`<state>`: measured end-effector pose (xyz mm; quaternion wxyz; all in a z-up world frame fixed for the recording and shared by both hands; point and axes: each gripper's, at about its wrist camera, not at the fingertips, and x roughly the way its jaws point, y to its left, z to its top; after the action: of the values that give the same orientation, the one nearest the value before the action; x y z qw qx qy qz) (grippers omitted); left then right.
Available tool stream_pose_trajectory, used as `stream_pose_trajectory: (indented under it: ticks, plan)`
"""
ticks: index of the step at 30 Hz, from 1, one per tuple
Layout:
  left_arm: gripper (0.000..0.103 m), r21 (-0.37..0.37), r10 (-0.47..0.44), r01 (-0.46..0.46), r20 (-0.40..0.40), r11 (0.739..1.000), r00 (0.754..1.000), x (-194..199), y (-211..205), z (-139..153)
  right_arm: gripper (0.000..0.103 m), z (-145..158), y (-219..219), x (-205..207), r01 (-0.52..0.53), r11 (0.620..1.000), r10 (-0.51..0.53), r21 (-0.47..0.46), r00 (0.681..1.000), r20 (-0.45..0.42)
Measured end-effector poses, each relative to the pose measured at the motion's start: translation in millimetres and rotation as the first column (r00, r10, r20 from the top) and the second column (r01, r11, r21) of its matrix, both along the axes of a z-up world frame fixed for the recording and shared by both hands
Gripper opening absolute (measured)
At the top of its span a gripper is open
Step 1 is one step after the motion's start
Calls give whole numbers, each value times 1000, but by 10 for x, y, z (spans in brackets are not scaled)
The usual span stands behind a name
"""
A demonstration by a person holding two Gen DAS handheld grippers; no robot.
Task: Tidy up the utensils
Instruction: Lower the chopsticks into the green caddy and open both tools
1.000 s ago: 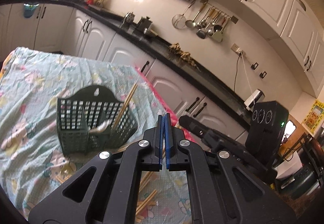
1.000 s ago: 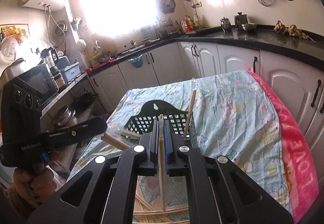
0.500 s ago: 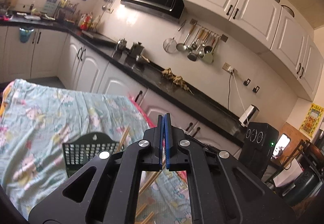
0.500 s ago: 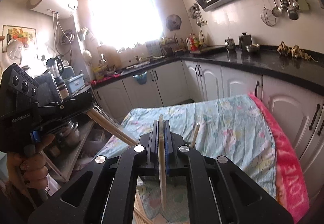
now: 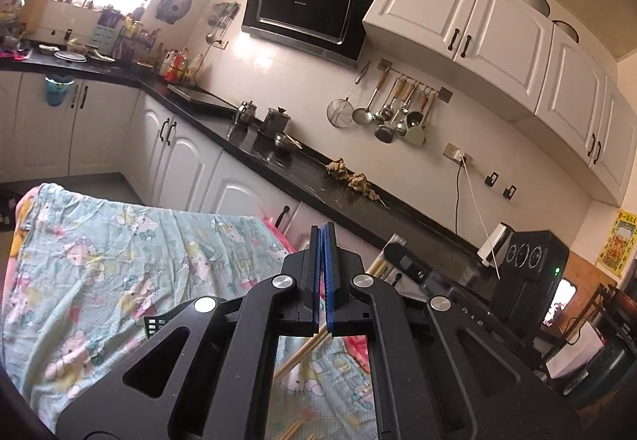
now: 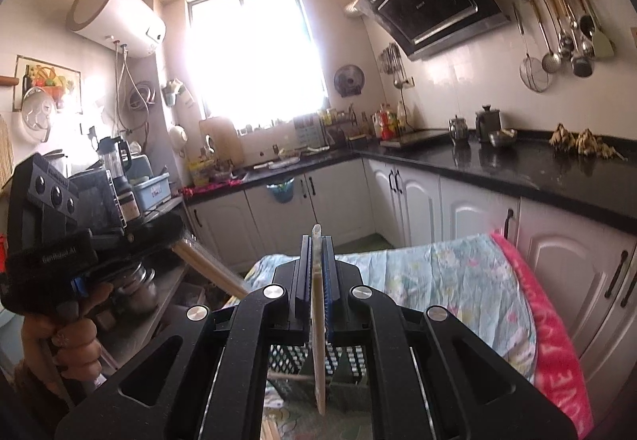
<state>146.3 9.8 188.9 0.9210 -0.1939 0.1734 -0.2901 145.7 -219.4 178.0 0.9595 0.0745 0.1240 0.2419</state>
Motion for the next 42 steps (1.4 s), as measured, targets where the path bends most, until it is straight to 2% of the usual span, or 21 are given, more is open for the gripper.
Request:
stream_pose_trajectory:
  ticks: [10,19,42]
  plan:
    - [0,-11,21,-21,-8,1000,1000,58,71,-10,5,225,13,108,27,1000,-26,-8,997,69]
    - [0,-15,60,-60,-21,998,998,66,229,-35,5,245,61,259,46,999,-45,-18,996,74]
    - [0,-19,96,-99,-127,995,987,209,419,-516,5,-308,220,564,71,995,-69,-65,997,29]
